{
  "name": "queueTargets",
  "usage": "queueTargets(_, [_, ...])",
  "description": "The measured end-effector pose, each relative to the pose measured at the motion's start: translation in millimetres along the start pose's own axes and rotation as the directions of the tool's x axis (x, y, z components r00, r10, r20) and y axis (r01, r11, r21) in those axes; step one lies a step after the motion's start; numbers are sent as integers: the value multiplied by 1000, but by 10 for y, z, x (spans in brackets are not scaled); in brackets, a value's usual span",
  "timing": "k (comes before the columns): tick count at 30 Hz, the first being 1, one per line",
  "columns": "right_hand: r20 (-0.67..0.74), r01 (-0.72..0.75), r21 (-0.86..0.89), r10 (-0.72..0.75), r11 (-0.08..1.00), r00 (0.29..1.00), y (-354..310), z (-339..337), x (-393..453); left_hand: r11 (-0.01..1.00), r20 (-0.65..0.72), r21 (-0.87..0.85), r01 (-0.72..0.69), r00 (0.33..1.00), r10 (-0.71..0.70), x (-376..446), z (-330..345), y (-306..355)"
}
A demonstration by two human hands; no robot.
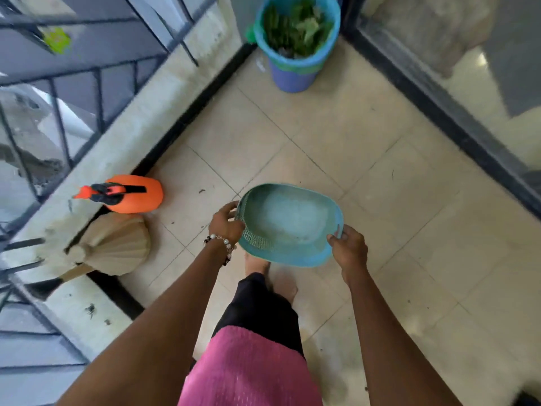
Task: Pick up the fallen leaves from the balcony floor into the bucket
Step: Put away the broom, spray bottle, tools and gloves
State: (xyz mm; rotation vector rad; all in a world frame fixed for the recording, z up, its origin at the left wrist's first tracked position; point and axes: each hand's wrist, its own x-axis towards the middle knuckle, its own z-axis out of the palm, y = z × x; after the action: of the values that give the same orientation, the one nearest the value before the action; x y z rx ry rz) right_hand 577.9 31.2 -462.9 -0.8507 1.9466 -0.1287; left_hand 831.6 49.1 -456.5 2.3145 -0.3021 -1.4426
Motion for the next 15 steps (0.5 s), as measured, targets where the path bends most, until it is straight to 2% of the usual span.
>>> queueTargets(6, [43, 216, -48, -214, 975, 976, -937, 93, -62, 970, -63, -241, -11, 998, -4, 270, -613, 124])
queueTargets(9, [107, 261, -83, -252, 962, 962, -1330, 396, 151, 936, -57, -353, 9, 998, -31, 471, -879, 175])
queueTargets(15, [263, 347, -172, -297, 922, 918, -2103, 1237, 574, 896, -72, -441, 56, 993, -97, 914, -1322, 341])
